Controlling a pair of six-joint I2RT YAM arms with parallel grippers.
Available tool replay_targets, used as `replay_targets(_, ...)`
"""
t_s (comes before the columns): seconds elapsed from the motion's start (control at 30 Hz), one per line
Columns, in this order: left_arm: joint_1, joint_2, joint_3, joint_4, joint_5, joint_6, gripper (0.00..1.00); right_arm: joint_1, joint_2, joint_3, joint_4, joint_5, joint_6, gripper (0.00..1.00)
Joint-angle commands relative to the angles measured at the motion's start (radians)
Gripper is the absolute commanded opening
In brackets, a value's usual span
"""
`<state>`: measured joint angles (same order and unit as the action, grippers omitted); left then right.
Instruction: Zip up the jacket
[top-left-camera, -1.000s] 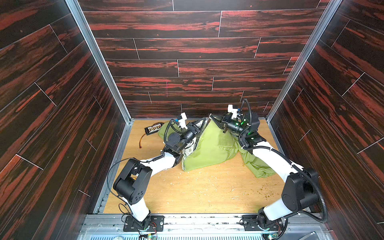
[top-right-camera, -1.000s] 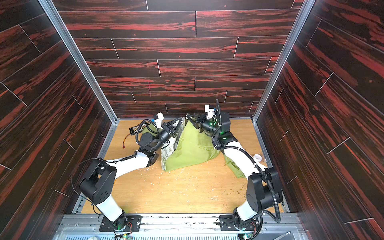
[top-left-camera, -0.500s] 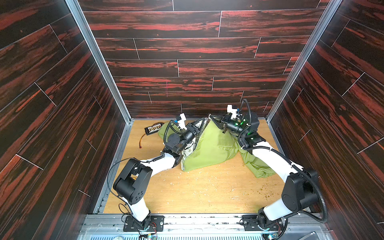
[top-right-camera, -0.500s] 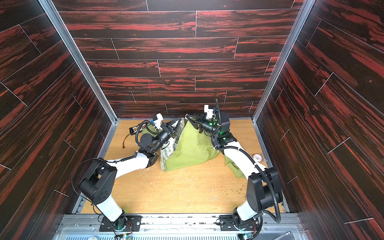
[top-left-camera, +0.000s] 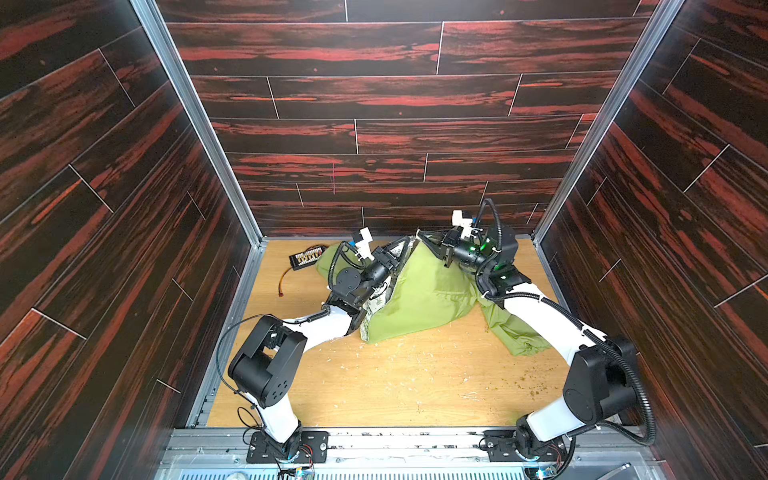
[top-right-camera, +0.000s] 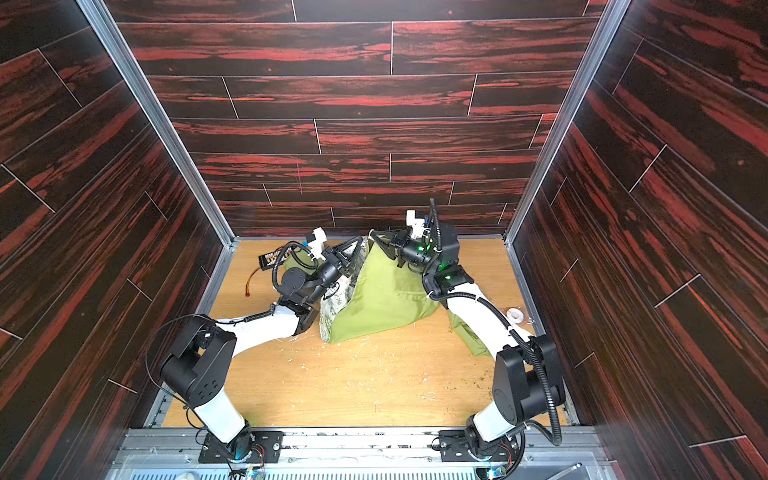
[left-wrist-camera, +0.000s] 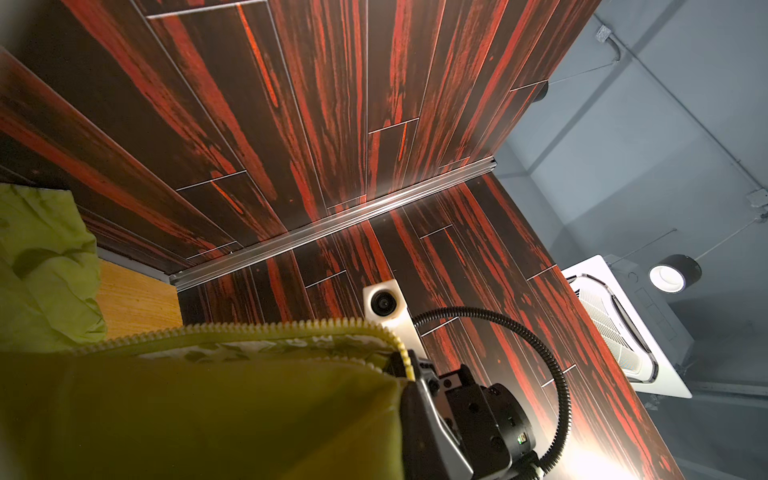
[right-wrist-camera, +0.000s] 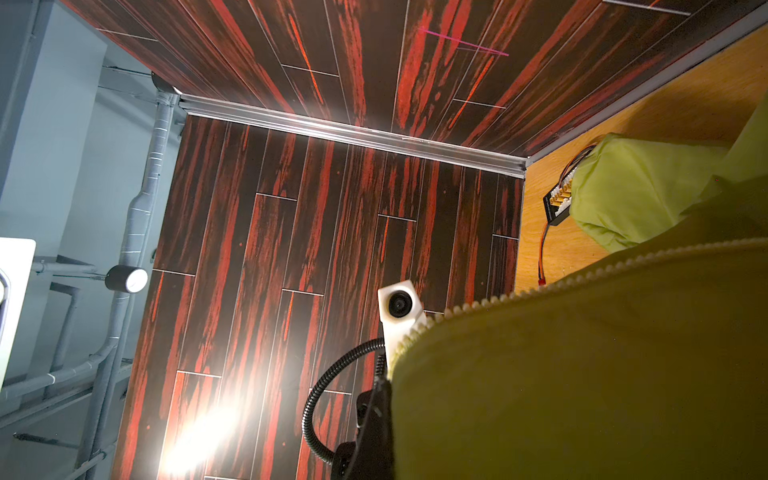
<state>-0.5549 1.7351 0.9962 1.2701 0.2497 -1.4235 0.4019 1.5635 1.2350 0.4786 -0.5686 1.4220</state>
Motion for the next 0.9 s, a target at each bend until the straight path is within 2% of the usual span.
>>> replay_targets(0.0,-0.004,-0.005,-0.004,0.059,-0.004,-0.012,0.00,0.012,0.006,0.024,0.029,-0.014,0.010,0.00)
replay_targets(0.87,-0.004,0.009,-0.021,0.112,-0.024,-0.039,0.00,0.014,0.018,0.020,0.002,0.043,0.032,0.00)
